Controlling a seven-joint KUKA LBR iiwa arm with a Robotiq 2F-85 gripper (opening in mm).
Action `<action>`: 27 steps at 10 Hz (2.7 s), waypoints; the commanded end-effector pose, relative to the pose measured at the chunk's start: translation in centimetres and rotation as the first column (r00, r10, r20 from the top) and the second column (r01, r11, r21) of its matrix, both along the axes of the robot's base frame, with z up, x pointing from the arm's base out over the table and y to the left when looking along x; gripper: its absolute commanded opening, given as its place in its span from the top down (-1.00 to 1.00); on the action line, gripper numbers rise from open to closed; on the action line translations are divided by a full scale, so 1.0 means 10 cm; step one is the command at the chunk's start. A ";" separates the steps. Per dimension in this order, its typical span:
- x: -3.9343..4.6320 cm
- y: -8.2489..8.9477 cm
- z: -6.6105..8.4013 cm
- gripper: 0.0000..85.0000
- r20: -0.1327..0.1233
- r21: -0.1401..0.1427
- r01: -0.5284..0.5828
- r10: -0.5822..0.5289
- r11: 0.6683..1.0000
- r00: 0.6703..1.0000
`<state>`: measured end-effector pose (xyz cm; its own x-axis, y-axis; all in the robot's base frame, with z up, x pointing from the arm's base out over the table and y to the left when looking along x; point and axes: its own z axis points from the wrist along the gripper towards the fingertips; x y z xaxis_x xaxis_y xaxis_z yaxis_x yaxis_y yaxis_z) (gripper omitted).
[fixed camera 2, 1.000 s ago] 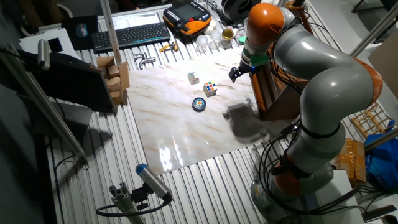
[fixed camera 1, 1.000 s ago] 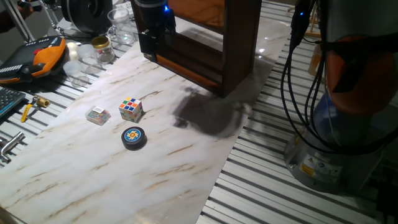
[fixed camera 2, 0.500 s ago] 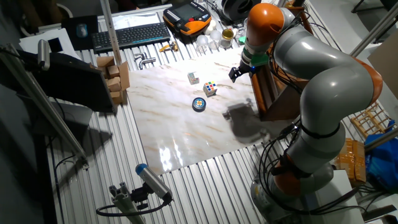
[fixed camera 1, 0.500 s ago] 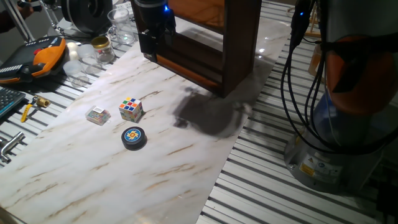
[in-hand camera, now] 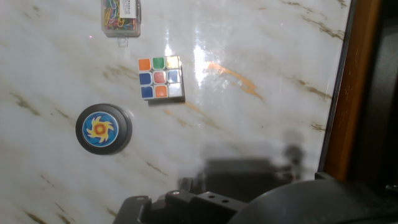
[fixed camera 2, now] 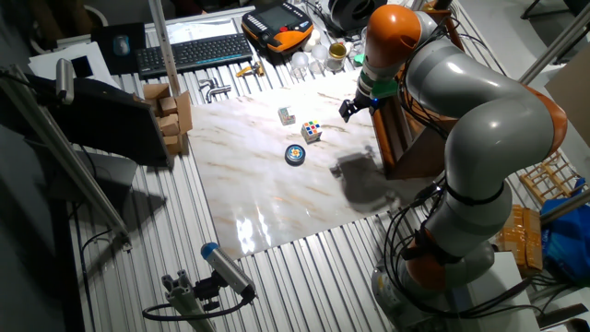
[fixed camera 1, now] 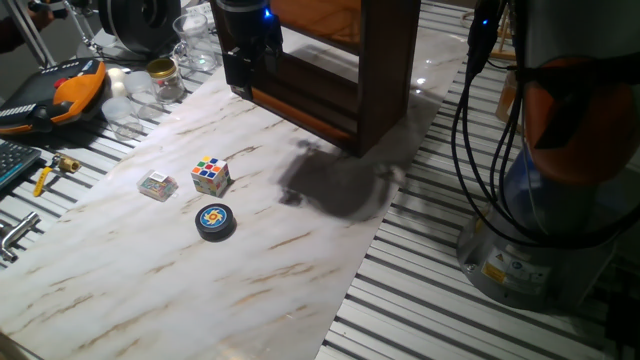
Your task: Put the object on the shelf
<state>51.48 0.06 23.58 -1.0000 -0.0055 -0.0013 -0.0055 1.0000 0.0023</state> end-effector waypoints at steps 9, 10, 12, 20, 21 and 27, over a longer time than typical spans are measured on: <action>0.008 0.03 0.04 1.00 -0.004 0.009 -0.098 0.098 0.995 0.995; 0.011 0.03 0.04 1.00 -0.005 0.007 -0.098 0.098 0.995 0.995; 0.017 0.04 0.04 1.00 -0.005 0.007 -0.095 0.095 0.995 0.995; 0.017 0.09 -0.01 1.00 0.000 0.005 -0.084 0.084 0.996 0.996; -0.004 0.12 -0.03 1.00 0.003 0.004 -0.079 0.079 0.997 0.997; -0.167 0.38 -0.30 1.00 0.030 0.012 -0.027 0.027 1.000 0.999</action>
<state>49.73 4.03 20.48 -0.9990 -0.0297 -0.0323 -0.0302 0.9994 0.0152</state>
